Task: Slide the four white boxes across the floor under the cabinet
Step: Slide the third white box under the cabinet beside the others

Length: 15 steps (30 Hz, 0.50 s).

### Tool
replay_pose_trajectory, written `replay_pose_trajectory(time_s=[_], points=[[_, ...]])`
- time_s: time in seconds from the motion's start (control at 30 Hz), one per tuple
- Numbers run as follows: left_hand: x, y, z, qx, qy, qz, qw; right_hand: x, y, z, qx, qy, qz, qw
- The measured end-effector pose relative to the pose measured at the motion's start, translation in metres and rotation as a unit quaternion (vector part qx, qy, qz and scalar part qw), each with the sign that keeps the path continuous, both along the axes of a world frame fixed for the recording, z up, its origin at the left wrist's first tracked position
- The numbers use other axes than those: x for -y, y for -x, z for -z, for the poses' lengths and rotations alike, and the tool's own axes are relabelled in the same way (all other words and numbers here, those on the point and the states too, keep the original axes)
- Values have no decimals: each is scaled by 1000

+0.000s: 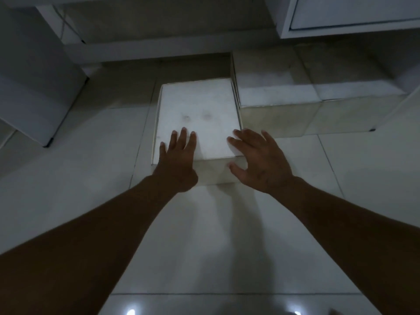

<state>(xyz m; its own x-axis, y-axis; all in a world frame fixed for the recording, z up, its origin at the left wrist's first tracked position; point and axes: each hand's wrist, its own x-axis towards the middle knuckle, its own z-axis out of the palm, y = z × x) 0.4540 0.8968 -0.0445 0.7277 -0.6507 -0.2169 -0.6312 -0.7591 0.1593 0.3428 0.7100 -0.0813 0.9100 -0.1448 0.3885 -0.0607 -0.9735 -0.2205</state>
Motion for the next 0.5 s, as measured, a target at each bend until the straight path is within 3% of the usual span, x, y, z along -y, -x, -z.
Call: replay_pose_trajectory(time_s=[0.27,0.5], points=[[29,-24,31,118,62,-25,991,28,-31,9,20,-9,33,999],[40,-55,34,123,61,-11,990,66,-72,4,-135,41,161,977]])
